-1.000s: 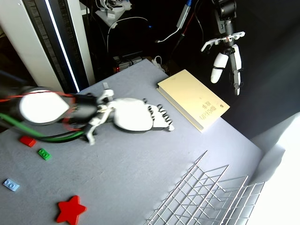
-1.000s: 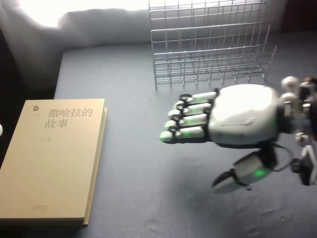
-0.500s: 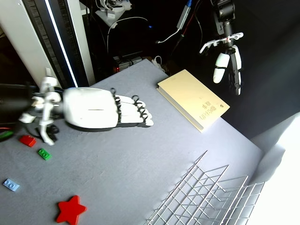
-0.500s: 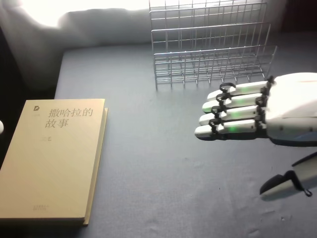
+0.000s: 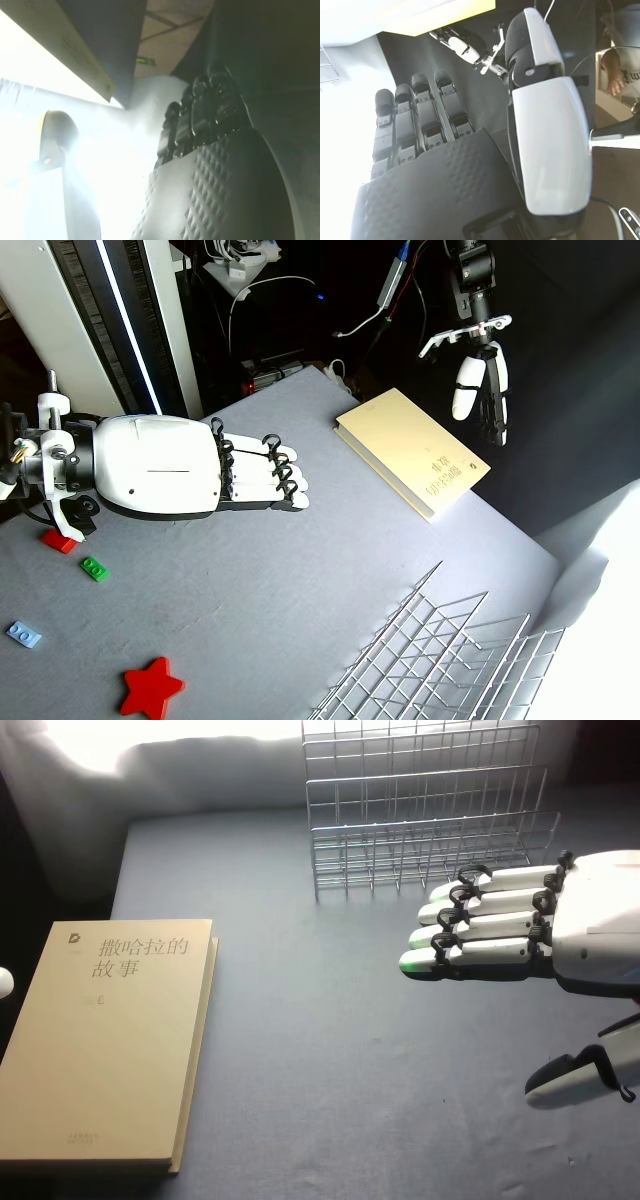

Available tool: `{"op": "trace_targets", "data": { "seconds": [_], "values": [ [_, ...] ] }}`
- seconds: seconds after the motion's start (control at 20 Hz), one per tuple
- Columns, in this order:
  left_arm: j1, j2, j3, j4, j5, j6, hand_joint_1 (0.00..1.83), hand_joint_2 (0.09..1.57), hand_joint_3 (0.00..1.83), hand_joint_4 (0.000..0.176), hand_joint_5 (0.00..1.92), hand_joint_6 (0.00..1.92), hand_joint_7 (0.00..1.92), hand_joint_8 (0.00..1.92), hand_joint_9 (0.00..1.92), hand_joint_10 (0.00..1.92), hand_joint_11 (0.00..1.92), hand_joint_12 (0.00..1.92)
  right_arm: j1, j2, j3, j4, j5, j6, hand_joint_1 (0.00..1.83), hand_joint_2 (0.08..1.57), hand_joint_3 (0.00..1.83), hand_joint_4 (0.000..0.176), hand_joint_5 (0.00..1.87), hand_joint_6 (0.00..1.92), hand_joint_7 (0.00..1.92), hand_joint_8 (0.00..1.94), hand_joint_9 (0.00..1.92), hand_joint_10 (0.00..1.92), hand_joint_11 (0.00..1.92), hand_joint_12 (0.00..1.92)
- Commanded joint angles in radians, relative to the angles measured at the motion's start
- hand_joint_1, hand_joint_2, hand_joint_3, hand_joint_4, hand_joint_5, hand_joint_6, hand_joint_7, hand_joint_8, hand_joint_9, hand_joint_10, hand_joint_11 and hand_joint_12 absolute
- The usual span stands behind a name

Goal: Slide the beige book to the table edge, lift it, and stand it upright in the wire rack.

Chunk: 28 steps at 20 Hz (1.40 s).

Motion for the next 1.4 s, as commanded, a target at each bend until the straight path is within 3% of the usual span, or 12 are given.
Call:
{"op": "trace_targets", "data": {
  "seconds": [0.0,0.1,0.25,0.35,0.45,0.65,0.75,0.85,1.0,1.15,1.25,1.35],
  "values": [
    [-0.007,0.001,0.012,-0.021,-0.065,-0.007,0.79,1.03,0.0,0.055,0.05,0.0,0.06,0.0,0.05,0.0,0.0,0.22,0.011,0.004,-0.003,0.053,0.089,-0.002,0.36,1.07,0.0,0.0,0.08,0.0,0.1,0.0,0.06,0.0,0.0,0.12],
    [-0.017,-0.01,0.021,-0.021,-0.067,0.001,0.79,1.02,0.0,0.065,0.07,0.01,0.06,0.0,0.06,0.0,0.0,0.34,0.011,0.003,-0.003,0.058,0.096,-0.002,0.39,1.07,0.0,0.0,0.07,0.0,0.12,0.0,0.09,0.01,0.0,0.24],
    [-0.043,-0.028,0.043,-0.021,-0.061,0.027,0.78,1.02,0.0,0.059,0.06,0.01,0.06,0.0,0.04,0.0,0.0,0.28,0.012,0.002,-0.003,0.058,0.109,-0.003,0.3,1.09,0.0,0.0,0.08,0.0,0.1,0.0,0.07,0.0,0.0,0.27],
    [-0.055,-0.038,0.057,-0.021,-0.048,0.033,0.82,1.0,0.0,0.055,0.11,0.01,0.09,0.0,0.08,0.01,0.0,0.38,0.012,0.002,-0.003,0.058,0.113,-0.007,0.35,1.08,0.0,0.0,0.04,0.0,0.09,0.0,0.08,0.01,0.0,0.29],
    [-0.068,-0.052,0.072,-0.021,-0.045,0.033,0.77,1.01,0.0,0.058,0.08,0.0,0.07,0.0,0.08,0.0,0.0,0.3,0.011,0.002,-0.003,0.058,0.113,-0.013,0.39,1.04,0.0,0.0,0.08,0.01,0.11,0.0,0.13,0.01,0.0,0.36],
    [-0.085,-0.076,0.093,-0.021,-0.03,0.035,0.75,1.02,0.0,0.063,0.07,0.0,0.07,0.0,0.07,0.0,0.0,0.26,0.011,0.002,-0.003,0.058,0.115,-0.019,0.42,1.03,0.0,0.0,0.1,0.01,0.12,0.01,0.13,0.01,0.0,0.37],
    [-0.087,-0.083,0.1,-0.021,-0.025,0.034,0.83,0.97,0.0,0.063,0.08,0.0,0.1,0.01,0.1,0.01,0.0,0.34,0.011,0.002,-0.003,0.058,0.115,-0.022,0.43,1.05,0.0,0.0,0.16,0.01,0.18,0.01,0.16,0.01,0.0,0.36],
    [-0.094,-0.09,0.108,-0.021,-0.019,0.03,0.81,0.99,0.0,0.056,0.11,0.01,0.11,0.0,0.11,0.01,0.0,0.39,0.011,0.002,-0.003,0.058,0.115,-0.024,0.36,1.05,0.0,0.0,0.07,0.0,0.11,0.0,0.12,0.0,0.0,0.28],
    [-0.109,-0.098,0.114,-0.021,-0.007,0.024,0.76,1.01,0.01,0.063,0.12,0.01,0.09,0.0,0.08,0.0,0.0,0.3,0.01,0.002,-0.003,0.058,0.114,-0.032,0.34,1.06,0.0,0.0,0.07,0.0,0.08,0.0,0.13,0.0,0.0,0.34],
    [-0.128,-0.107,0.118,-0.021,-0.001,0.023,0.74,1.04,0.01,0.049,0.11,0.0,0.07,0.0,0.05,0.01,0.0,0.1,0.008,0.002,-0.003,0.058,0.114,-0.039,0.39,1.05,0.0,0.0,0.08,0.0,0.11,0.0,0.11,0.0,0.0,0.31],
    [-0.138,-0.112,0.119,-0.021,0.005,0.023,0.76,1.02,0.0,0.039,0.09,0.0,0.07,0.0,0.06,0.01,0.0,0.12,0.006,0.002,-0.003,0.058,0.114,-0.043,0.34,1.07,0.0,0.0,0.08,0.0,0.13,0.0,0.15,0.01,0.0,0.29],
    [-0.143,-0.114,0.119,-0.021,0.009,0.025,0.79,1.0,0.0,0.036,0.08,0.0,0.09,0.0,0.08,0.01,0.0,0.31,0.005,0.001,-0.004,0.058,0.114,-0.044,0.37,1.06,0.0,0.0,0.09,0.0,0.15,0.0,0.13,0.0,0.0,0.32]
  ]
}}
